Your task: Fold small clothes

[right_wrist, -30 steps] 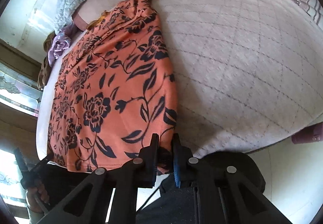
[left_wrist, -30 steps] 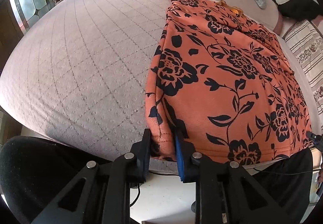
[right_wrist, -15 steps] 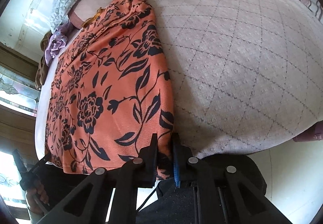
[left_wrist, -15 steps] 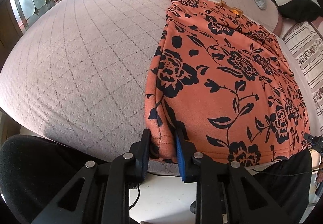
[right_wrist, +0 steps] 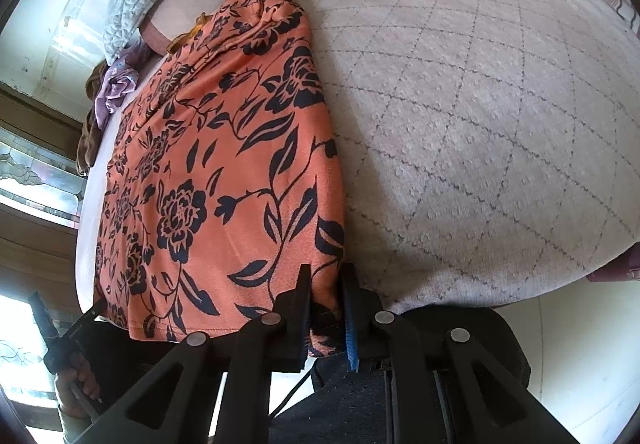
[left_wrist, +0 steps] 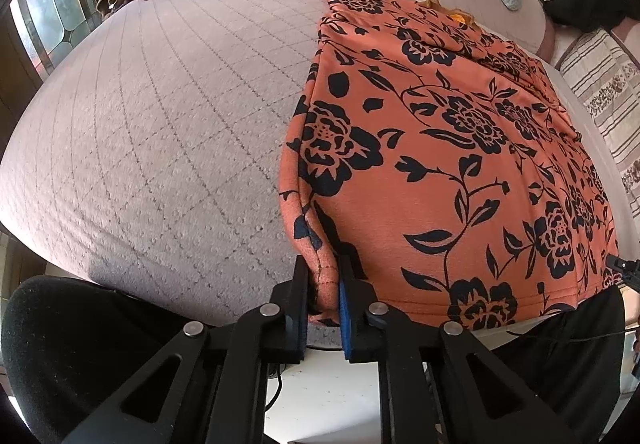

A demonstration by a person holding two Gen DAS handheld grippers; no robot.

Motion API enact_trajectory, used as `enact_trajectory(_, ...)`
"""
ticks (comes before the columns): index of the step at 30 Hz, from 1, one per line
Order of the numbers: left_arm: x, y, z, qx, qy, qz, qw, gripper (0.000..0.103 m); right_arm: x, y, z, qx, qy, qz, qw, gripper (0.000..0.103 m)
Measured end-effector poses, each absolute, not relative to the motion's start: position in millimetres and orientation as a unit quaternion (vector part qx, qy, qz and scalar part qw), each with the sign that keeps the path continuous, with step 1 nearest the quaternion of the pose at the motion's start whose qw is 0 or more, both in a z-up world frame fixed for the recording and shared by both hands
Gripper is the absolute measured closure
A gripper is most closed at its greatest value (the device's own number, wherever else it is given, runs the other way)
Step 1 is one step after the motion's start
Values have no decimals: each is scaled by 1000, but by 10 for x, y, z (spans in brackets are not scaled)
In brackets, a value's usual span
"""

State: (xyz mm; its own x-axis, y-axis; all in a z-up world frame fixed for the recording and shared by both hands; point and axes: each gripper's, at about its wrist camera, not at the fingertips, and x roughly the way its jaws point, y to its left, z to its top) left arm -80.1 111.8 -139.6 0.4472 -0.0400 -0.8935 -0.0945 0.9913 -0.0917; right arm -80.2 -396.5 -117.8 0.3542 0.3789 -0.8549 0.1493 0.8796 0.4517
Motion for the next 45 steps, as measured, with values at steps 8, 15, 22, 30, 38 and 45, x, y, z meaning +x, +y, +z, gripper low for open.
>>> enact_trajectory(8, -925, 1275, -902, -108, 464, -7, 879, 94, -860, -4010, -734, 284, 512, 101, 804, 96)
enact_trajectory(15, -765, 1304, -1330, -102, 532, 6, 841, 95, -762, -4029, -1164, 296, 554, 83, 774, 96)
enact_trajectory(22, -507, 1255, -1280, -110, 557, -13, 823, 95, -618, -4080, -905, 322, 517, 122, 784, 96)
enact_trajectory(30, 488, 1171, -166, -97, 431, -67, 894, 95, 330, -4082, -578, 344, 485, 165, 787, 96)
enact_trajectory(38, 2239, 1335, -579, -104, 360, 24, 927, 23, 2324, -4135, -331, 364, 381, 152, 836, 34)
enact_trajectory(45, 2047, 1798, -773, -133, 373, 57, 916, 25, 2154, -3998, -704, 282, 410, 89, 863, 23)
